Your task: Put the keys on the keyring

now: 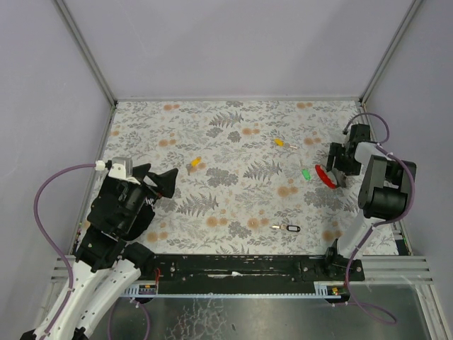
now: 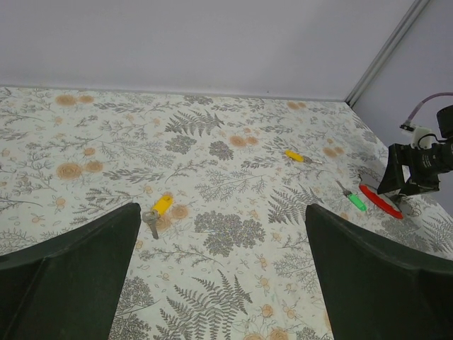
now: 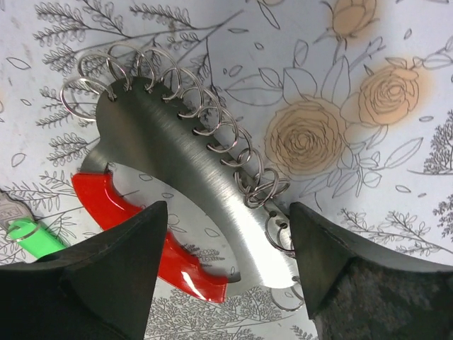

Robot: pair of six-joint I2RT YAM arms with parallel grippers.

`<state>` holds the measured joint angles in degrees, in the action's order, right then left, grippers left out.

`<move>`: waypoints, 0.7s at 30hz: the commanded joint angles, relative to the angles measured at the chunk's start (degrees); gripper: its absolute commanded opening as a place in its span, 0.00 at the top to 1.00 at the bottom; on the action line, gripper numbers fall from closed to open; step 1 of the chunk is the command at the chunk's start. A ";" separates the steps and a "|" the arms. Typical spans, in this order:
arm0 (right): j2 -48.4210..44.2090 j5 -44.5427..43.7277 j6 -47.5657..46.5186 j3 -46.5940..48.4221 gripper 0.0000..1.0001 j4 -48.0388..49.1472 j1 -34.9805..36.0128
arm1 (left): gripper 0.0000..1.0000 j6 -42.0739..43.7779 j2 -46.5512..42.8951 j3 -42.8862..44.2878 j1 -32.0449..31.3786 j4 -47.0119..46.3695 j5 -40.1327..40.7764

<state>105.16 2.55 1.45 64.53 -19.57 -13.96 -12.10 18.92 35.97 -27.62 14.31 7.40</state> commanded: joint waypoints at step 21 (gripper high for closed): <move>-10.90 -0.79 9.37 -11.52 0.45 -3.21 -0.17 | 0.00 0.67 -0.36 0.31 -1.26 1.05 -0.96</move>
<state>96.09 0.99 9.30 54.46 -22.76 -14.00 -12.10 18.76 35.97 -28.25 15.09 7.22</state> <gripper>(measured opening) 0.552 0.997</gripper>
